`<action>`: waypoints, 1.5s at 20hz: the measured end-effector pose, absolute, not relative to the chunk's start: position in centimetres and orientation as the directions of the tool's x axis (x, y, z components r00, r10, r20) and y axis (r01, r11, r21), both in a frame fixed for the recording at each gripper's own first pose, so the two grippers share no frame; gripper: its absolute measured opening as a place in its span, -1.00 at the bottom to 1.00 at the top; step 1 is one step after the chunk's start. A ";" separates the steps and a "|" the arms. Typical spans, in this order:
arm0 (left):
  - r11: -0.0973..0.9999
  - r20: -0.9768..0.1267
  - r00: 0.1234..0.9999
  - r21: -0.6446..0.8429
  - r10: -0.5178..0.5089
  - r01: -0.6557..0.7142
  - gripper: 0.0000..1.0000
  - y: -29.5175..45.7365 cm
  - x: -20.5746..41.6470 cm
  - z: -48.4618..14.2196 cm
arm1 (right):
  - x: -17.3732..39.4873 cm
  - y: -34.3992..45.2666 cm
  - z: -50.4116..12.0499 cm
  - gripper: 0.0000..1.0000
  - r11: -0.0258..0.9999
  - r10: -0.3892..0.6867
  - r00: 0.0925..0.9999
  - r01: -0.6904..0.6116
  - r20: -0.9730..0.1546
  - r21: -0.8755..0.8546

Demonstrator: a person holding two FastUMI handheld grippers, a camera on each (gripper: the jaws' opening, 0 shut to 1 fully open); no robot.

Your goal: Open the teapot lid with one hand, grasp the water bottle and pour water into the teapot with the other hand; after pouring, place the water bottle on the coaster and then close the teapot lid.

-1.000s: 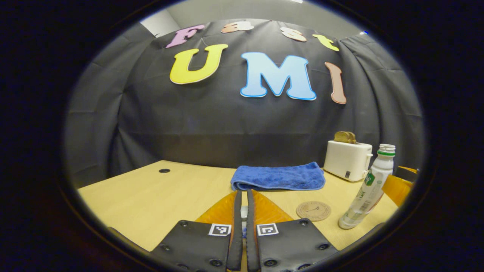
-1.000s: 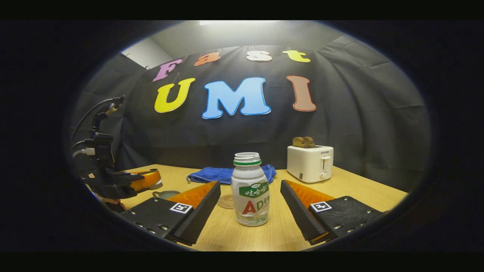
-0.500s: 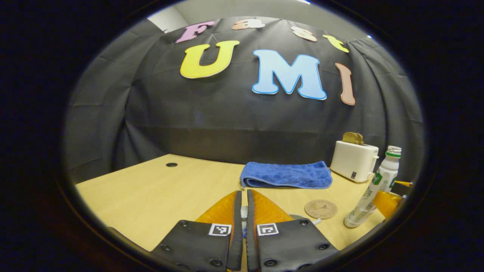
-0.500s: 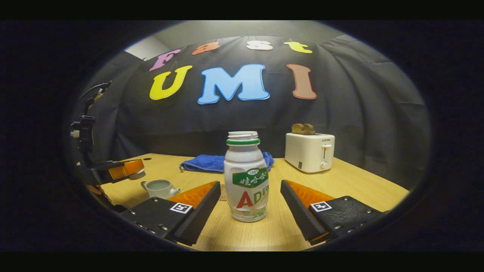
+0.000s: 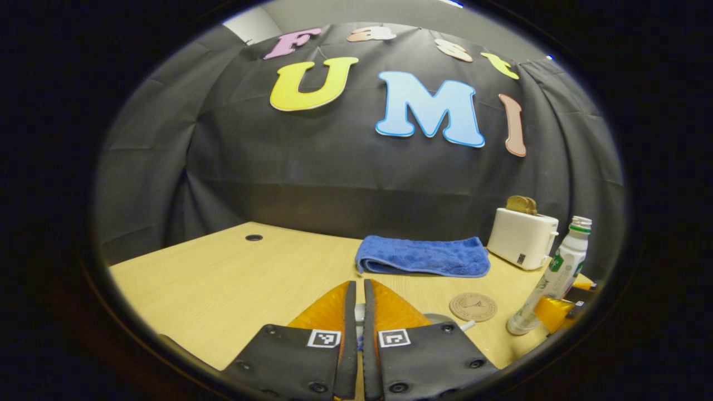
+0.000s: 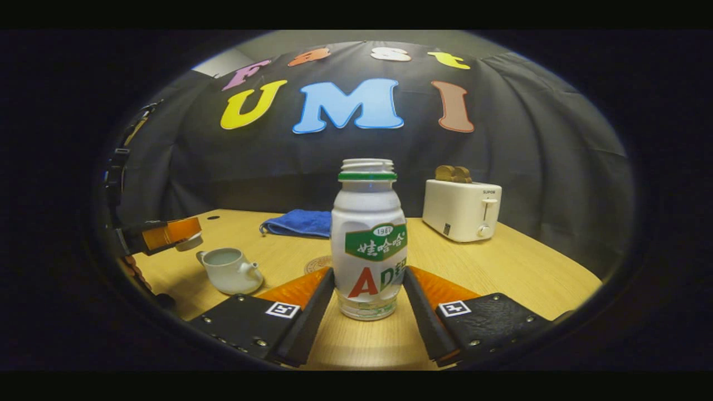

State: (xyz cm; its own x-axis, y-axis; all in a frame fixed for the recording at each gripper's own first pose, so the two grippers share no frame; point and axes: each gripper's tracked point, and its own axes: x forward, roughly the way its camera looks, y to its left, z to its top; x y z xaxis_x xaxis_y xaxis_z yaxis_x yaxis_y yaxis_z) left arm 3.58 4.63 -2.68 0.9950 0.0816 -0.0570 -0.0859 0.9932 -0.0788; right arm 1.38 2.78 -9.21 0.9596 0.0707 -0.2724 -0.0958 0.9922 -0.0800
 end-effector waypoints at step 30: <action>0.983 -0.054 0.991 -0.129 0.124 -0.130 -0.78 7.2 3.1 -2.4 | 5.8 5.8 -2.2 0.49 0.306 0.157 0.987 -0.014 0.036 -0.952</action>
